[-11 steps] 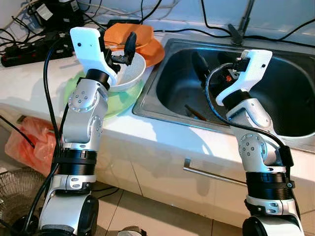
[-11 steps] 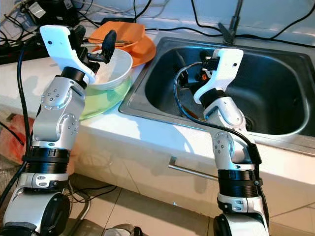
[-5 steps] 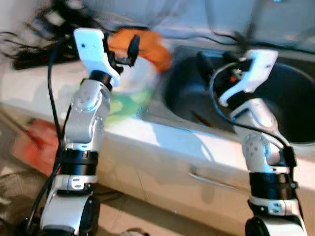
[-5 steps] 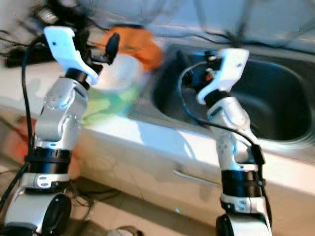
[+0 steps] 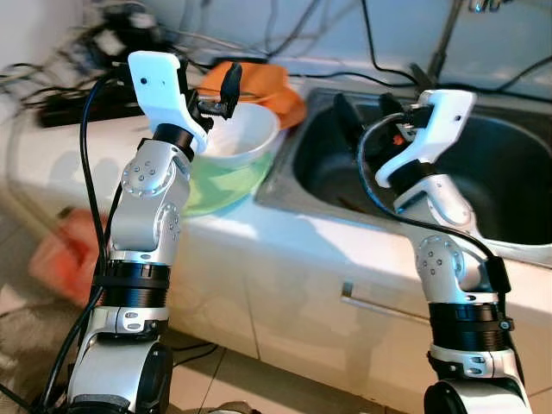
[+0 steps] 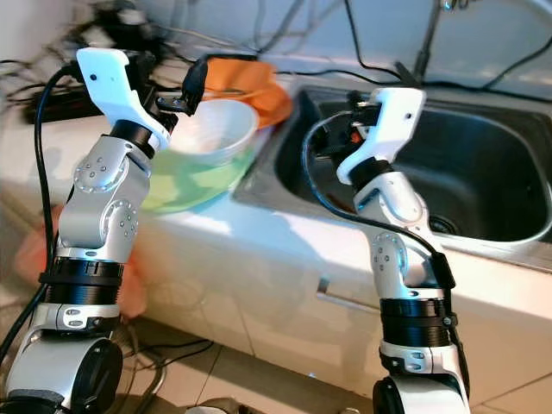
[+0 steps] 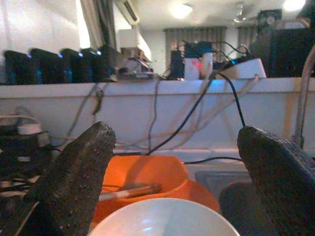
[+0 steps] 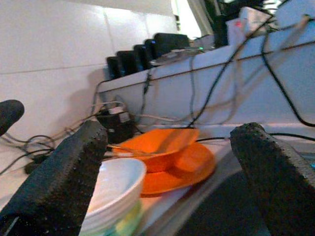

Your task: Kitchen organization

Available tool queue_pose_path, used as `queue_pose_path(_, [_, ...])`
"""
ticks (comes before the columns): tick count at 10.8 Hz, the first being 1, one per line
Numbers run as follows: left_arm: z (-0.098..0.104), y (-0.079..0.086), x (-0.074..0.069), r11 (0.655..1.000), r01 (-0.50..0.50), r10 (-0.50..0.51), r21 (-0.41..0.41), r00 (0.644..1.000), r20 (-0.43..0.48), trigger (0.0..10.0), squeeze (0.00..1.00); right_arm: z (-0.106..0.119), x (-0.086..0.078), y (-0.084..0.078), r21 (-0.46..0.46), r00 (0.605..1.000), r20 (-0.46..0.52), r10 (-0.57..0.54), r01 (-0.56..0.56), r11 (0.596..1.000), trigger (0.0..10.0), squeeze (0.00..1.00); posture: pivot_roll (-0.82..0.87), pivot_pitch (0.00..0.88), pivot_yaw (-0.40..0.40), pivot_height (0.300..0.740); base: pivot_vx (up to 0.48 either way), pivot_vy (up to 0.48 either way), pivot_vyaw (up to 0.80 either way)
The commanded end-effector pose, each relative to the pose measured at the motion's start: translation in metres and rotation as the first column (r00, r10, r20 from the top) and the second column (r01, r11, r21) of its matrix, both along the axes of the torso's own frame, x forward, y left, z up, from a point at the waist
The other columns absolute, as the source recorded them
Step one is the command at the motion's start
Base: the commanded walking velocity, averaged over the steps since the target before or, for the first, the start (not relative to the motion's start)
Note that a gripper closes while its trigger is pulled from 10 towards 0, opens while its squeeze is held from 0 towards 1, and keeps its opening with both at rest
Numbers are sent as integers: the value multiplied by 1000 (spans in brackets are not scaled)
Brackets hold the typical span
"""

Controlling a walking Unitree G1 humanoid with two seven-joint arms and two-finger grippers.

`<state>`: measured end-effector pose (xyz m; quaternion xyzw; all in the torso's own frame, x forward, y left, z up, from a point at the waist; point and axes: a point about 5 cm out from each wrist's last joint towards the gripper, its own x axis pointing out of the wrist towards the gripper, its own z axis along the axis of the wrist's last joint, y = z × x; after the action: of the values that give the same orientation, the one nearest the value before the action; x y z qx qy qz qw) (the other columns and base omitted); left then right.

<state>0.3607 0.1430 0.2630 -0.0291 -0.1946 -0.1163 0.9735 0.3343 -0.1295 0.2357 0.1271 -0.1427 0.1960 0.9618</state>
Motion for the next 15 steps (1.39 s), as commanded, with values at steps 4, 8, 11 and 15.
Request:
queue_pose_path(4, [-1,4,-1,1000,-19,19,-10,1000,-4,10000,0,2,1,2,-14,1000,6,3,-3,1000,10000,0,156,51,69,740,0,0,0])
queue_pose_path(8, [-2,3,0,1000,-4,3,-27,1000,-20,10000,0,-1,1,1,-15,1000,-13,3,-3,1000,10000,0,154,55,67,740,0,0,-400])
queue_pose_path(11, [-3,3,0,999,-16,16,-30,1000,-26,10000,0,0,1,1,-13,1000,-3,3,-3,1000,10000,0,152,54,64,740,86,0,-169])
queue_pose_path(15, [-3,13,1,995,-95,94,-15,995,-20,10000,0,1,1,1,-22,1000,-1,4,-4,1000,10000,0,152,53,63,740,0,0,0])
